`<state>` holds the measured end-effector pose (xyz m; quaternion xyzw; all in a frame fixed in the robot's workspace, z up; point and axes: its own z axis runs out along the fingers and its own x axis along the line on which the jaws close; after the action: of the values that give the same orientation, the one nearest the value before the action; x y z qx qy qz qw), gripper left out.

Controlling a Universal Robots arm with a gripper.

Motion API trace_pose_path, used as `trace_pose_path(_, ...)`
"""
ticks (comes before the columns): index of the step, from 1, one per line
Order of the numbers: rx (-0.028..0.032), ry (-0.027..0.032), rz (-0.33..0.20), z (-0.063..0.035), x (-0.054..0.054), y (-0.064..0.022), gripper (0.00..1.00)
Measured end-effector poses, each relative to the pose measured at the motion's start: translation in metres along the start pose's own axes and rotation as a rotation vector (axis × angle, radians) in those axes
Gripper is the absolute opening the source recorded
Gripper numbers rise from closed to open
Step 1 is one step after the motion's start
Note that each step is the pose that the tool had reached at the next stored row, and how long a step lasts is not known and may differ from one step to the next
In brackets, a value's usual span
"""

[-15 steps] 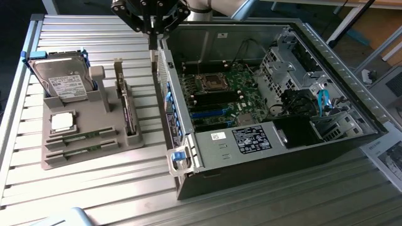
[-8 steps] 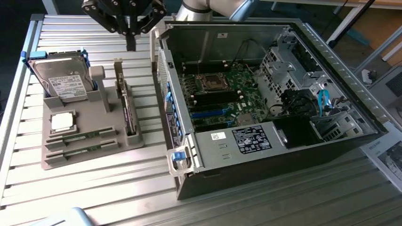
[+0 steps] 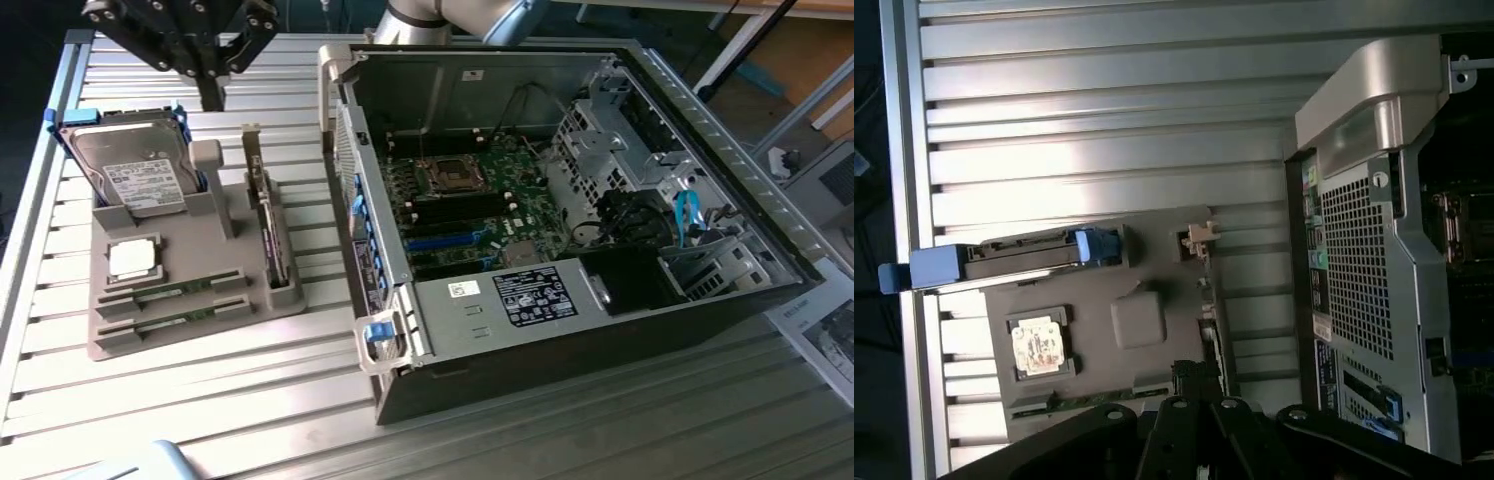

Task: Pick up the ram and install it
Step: 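Reach for the ram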

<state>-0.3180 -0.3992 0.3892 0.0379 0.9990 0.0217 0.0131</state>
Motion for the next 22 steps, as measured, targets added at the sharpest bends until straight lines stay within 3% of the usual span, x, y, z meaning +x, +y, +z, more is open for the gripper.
trace_pose_path(4,0.0,0.0,0.0,-0.0003,0.018,-0.0014,0.1)
trace_pose_path(10,0.0,0.0001,0.0,-0.001,0.054,-0.0044,0.1)
trace_pose_path(19,0.0,0.0001,-0.002,-0.0011,0.055,-0.0048,0.1)
trace_pose_path(22,-0.0008,0.0017,-0.036,-0.0011,0.055,-0.0051,0.1)
